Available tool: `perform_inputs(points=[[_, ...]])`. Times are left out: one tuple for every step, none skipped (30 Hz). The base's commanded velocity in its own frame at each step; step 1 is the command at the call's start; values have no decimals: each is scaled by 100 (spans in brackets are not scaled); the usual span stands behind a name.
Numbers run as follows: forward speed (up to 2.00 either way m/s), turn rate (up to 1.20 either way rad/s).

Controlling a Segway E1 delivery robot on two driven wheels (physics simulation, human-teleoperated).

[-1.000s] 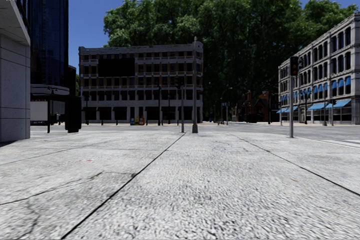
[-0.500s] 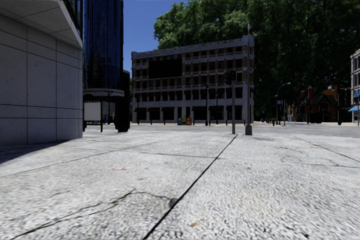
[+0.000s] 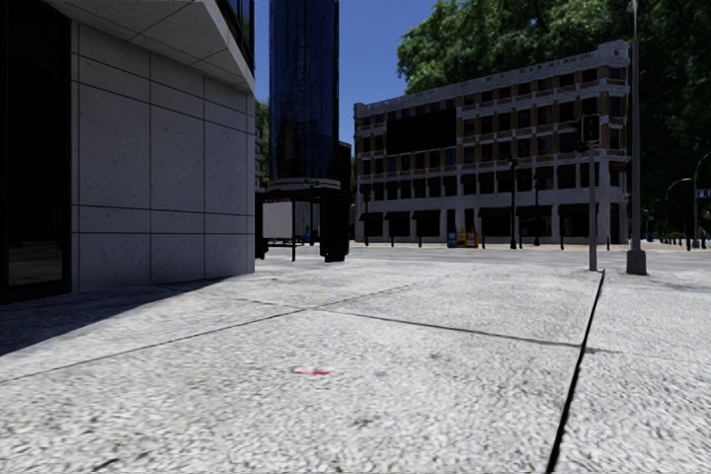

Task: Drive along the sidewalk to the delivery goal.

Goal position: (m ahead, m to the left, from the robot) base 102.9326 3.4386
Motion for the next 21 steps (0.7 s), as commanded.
perform_inputs(points=[[200, 0], [200, 0], [200, 0], [200, 0], [200, 0], [200, 0], [200, 0], [200, 0], [200, 0], [200, 0], [200, 0], [200, 0], [200, 0], [200, 0], [200, 0], [200, 0], [200, 0], [200, 0], [200, 0], [200, 0], [200, 0]])
